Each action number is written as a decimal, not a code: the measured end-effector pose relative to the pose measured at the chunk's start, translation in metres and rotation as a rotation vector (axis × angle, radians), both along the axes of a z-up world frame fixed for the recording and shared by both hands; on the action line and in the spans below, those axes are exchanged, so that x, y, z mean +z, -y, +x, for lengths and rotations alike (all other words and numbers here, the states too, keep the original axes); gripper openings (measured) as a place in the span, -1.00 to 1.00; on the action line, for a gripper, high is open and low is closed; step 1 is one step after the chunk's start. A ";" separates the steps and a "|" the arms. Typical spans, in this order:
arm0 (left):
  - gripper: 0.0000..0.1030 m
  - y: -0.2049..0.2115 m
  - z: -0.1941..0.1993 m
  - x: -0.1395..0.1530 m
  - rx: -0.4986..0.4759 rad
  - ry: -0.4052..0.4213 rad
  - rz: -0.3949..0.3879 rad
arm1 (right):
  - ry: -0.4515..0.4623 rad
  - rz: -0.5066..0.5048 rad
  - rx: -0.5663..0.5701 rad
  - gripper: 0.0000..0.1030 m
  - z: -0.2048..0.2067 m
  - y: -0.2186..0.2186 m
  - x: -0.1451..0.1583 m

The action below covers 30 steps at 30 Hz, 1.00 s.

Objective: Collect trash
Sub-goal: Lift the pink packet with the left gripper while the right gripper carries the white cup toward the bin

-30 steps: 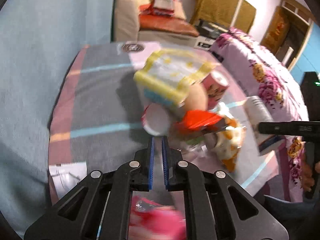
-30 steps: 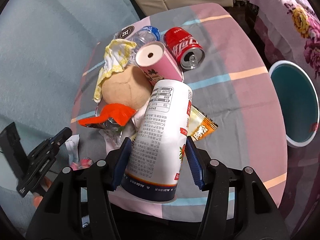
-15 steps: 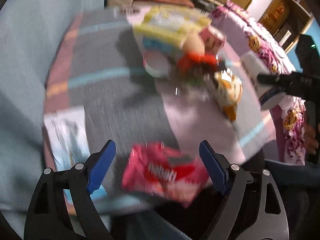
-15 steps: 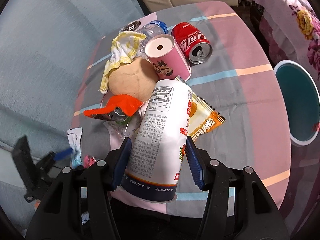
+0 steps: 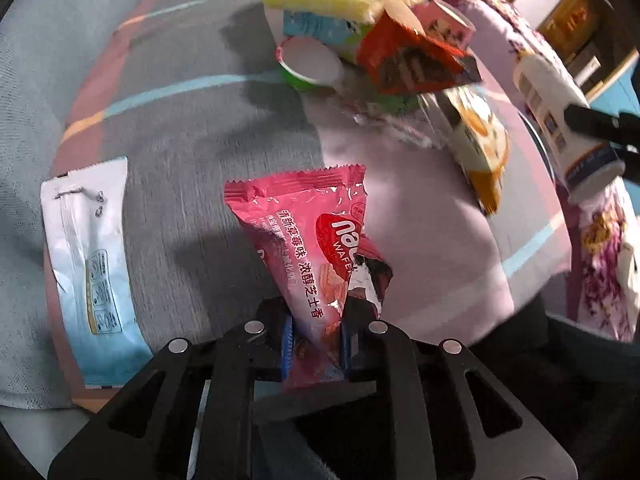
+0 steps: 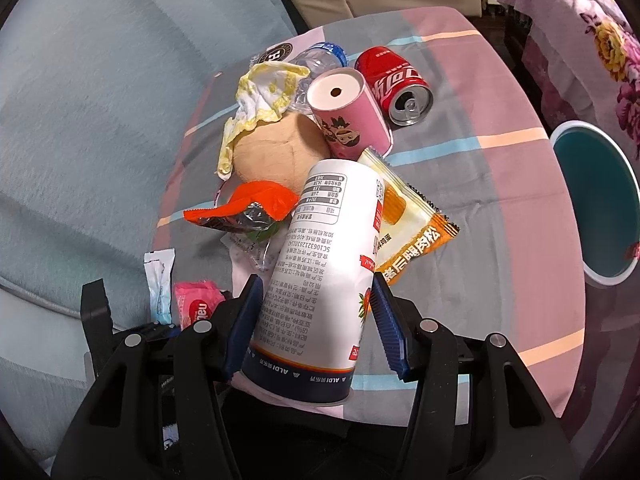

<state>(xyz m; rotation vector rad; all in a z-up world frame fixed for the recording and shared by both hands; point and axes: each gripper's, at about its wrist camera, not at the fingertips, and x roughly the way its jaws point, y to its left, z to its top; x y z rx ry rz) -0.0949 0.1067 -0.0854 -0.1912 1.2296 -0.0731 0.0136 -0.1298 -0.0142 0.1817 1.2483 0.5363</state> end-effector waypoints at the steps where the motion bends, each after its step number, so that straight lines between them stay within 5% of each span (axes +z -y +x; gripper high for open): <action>1: -0.68 0.001 0.001 0.002 0.006 0.015 0.019 | 0.001 0.001 -0.002 0.02 0.000 0.001 0.000; 9: -0.68 -0.002 0.017 0.074 0.012 0.178 -0.021 | 0.045 0.015 -0.072 0.02 0.009 0.030 0.013; 16: -0.68 0.045 0.049 0.143 -0.081 0.336 -0.059 | 0.111 0.002 -0.182 0.02 0.020 0.078 0.027; 21: -0.68 0.097 0.094 0.150 -0.182 0.349 -0.067 | 0.134 -0.008 -0.285 0.02 0.031 0.123 0.030; 30: -0.68 0.219 0.171 0.118 -0.376 0.266 -0.100 | 0.140 -0.016 -0.466 0.02 0.056 0.215 0.018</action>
